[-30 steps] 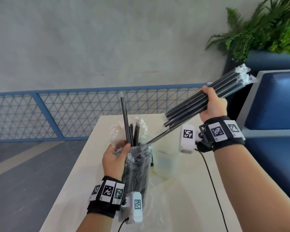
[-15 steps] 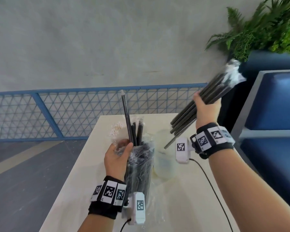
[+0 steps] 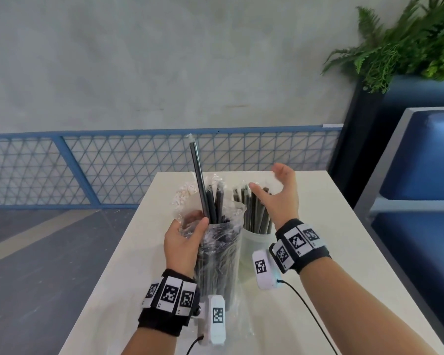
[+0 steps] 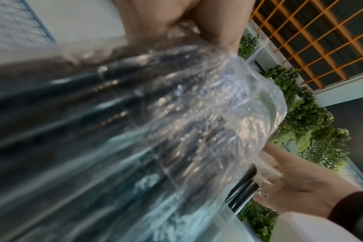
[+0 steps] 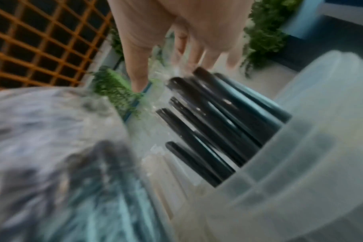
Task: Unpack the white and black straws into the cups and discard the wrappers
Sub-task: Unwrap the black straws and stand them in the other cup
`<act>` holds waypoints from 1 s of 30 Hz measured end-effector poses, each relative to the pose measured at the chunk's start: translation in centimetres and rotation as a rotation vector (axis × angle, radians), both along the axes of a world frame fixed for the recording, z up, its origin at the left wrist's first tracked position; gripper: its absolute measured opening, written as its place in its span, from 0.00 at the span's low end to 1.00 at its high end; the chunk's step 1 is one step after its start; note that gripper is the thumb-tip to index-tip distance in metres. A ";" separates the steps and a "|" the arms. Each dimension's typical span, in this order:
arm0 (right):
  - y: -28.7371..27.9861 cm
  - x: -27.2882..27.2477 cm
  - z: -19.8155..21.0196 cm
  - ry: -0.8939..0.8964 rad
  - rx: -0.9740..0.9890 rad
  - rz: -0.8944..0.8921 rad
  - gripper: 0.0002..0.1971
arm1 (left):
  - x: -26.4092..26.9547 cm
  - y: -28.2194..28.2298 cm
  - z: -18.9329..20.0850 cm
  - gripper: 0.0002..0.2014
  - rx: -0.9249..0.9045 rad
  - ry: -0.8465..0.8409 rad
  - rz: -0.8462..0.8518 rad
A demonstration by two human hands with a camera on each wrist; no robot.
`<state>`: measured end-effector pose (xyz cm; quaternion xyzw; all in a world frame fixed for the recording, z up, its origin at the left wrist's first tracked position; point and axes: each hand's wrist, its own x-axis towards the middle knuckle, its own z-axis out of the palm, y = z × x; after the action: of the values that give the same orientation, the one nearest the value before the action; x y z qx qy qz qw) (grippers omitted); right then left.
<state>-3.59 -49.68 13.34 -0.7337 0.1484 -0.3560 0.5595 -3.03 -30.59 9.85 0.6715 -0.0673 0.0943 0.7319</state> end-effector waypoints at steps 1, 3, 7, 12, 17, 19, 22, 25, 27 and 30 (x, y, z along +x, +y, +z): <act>0.4 -0.5 0.3 -0.031 -0.114 -0.054 0.28 | -0.1 0.0 0.1 0.10 -0.012 -0.016 -0.014; 2.0 -1.7 0.9 -0.088 -0.272 -0.037 0.24 | -0.3 0.2 0.2 0.08 -0.029 -0.050 -0.050; 4.5 -3.5 0.1 0.139 -0.315 0.285 0.14 | -0.3 1.3 -0.4 0.22 -0.052 -0.058 -0.134; 5.3 -4.3 0.1 0.203 -0.382 0.447 0.18 | -0.3 3.1 -1.2 0.37 0.059 -0.004 -0.394; 5.8 -4.6 0.1 0.140 -0.344 0.427 0.23 | -0.3 4.1 -2.1 0.36 0.255 0.010 -0.376; 6.1 -5.1 0.2 0.009 -0.565 0.237 0.18 | -0.7 4.1 -2.0 0.29 0.251 -0.027 -0.343; 6.4 -5.8 1.0 -0.057 -0.861 0.237 0.06 | -1.0 3.7 -1.7 0.25 0.188 -0.045 -0.336; 6.3 -5.6 0.9 0.159 -0.953 0.254 0.12 | -1.0 3.2 -1.6 0.24 0.141 -0.061 -0.301; 6.0 -5.6 1.1 0.206 -0.986 0.205 0.10 | -1.1 2.8 -1.9 0.24 0.136 -0.054 -0.287; 5.8 -6.1 2.1 0.339 -0.939 0.270 0.13 | -1.1 2.3 -2.4 0.22 0.134 -0.028 -0.265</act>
<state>-9.65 -43.91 15.40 -0.9658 -0.0348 -0.1848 0.1786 -4.17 -28.28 7.47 0.7028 -0.1714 0.0015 0.6905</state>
